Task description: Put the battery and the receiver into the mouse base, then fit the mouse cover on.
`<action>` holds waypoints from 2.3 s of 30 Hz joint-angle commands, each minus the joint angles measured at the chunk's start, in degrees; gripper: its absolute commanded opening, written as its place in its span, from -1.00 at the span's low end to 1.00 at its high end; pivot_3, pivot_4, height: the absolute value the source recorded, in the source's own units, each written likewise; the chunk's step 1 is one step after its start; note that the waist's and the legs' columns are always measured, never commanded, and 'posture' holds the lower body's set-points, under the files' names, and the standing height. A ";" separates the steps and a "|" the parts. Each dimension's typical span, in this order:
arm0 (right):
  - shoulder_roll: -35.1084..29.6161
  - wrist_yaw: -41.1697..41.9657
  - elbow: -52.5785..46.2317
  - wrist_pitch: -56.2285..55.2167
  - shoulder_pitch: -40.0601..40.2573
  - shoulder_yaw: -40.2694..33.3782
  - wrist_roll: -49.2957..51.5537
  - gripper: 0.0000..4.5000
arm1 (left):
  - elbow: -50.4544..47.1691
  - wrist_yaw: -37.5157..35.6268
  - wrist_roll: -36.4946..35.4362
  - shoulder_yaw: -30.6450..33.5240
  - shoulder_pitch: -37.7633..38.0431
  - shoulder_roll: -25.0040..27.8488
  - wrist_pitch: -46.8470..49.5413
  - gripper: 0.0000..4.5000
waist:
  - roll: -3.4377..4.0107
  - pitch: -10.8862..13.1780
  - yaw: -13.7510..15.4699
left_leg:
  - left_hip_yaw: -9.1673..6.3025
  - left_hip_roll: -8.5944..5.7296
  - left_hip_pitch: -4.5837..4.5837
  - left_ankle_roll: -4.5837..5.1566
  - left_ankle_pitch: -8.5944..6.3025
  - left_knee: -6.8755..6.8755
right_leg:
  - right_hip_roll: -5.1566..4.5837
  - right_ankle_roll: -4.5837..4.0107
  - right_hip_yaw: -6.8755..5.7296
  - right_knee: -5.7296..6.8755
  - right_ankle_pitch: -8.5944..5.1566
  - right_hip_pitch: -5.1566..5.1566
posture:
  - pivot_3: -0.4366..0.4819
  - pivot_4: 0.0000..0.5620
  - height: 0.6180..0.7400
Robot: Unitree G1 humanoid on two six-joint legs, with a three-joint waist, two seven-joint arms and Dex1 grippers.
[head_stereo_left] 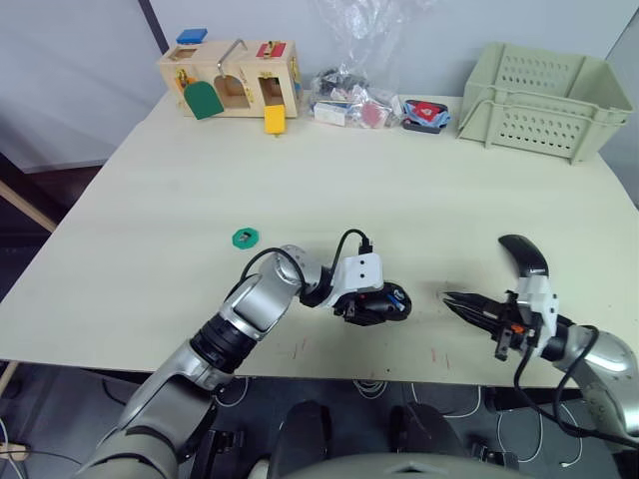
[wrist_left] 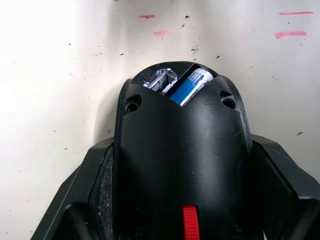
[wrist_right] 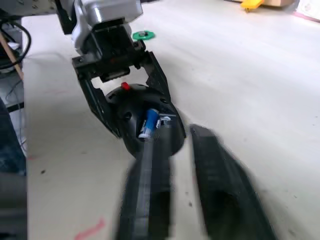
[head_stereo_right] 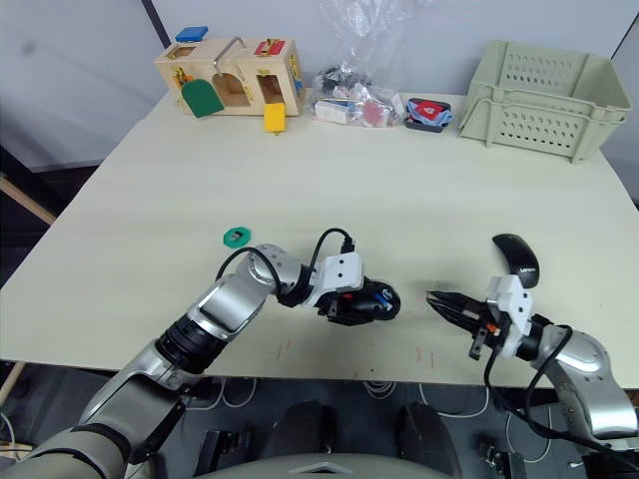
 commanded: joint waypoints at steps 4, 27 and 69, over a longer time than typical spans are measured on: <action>-0.33 5.04 1.92 -4.57 1.76 -4.62 2.22 0.57 | 1.75 0.29 1.53 -1.01 0.67 0.36 0.72 0.31 | 0.01 0.02 0.01 | -0.03 0.00 -0.01 0.00 0.00 -0.01 | 0.00 0.00 -0.03 -0.01 0.00 0.00 | -0.05 -0.47 1.00; 3.02 13.46 8.78 -11.17 5.88 -7.48 5.67 1.00 | -1.13 -0.57 -4.27 5.70 -0.14 0.24 -1.40 0.96 | 0.20 0.25 0.03 | -0.09 -0.02 -0.18 0.00 0.00 0.02 | 0.00 0.00 -0.11 -0.04 0.00 -0.05 | -0.05 -0.47 1.00; 5.17 14.73 11.36 -14.56 2.82 -8.70 5.85 1.00 | 5.76 18.64 -18.75 45.05 15.35 12.08 -1.96 0.41 | 0.10 0.49 -0.02 | -0.09 -0.07 -0.17 -0.02 0.01 0.08 | -0.12 0.01 -0.22 -0.04 0.03 -0.01 | -0.05 -0.47 1.00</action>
